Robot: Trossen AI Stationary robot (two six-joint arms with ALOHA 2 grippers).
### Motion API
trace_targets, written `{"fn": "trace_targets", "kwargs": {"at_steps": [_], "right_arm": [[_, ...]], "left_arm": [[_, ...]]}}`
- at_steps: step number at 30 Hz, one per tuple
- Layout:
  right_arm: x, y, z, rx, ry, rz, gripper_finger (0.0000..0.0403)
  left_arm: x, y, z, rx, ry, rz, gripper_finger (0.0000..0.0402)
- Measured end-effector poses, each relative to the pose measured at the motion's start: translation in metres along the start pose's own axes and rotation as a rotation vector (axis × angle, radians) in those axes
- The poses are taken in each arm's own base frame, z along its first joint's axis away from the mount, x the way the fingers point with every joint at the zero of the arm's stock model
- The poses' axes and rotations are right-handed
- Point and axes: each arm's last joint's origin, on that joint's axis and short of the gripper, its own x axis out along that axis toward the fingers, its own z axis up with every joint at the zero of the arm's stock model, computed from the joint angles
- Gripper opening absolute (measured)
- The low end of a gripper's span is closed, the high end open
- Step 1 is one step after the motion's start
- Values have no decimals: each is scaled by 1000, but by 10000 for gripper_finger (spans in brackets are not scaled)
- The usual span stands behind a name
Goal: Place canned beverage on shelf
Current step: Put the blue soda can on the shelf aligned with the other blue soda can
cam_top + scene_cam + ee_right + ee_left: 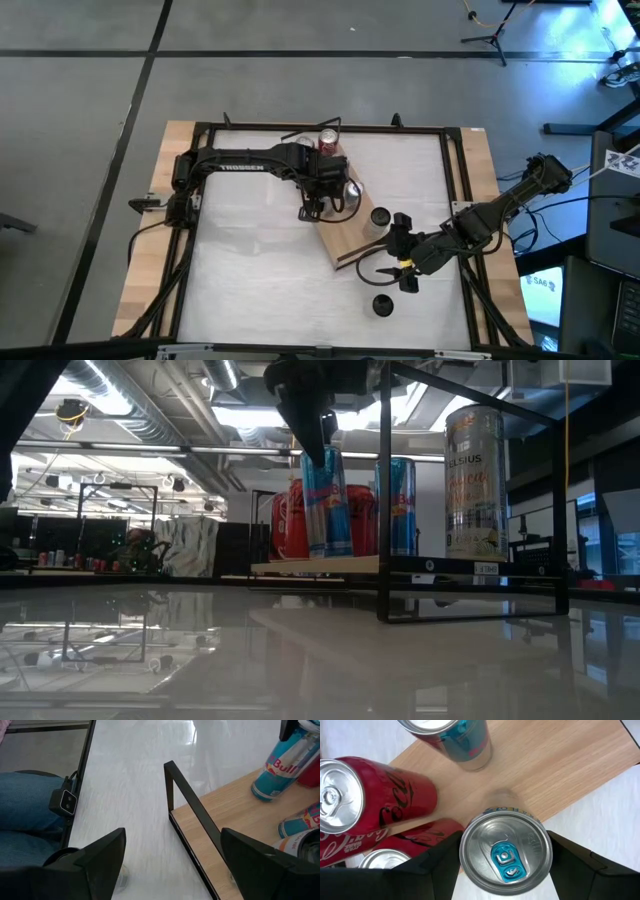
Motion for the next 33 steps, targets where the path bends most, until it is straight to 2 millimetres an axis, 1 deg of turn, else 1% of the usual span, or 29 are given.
{"fn": "trace_targets", "kwargs": {"at_steps": [33], "right_arm": [[0,0,0,0,0,0,321]], "left_arm": [[0,1,3,-4,-30,8,244]]}}
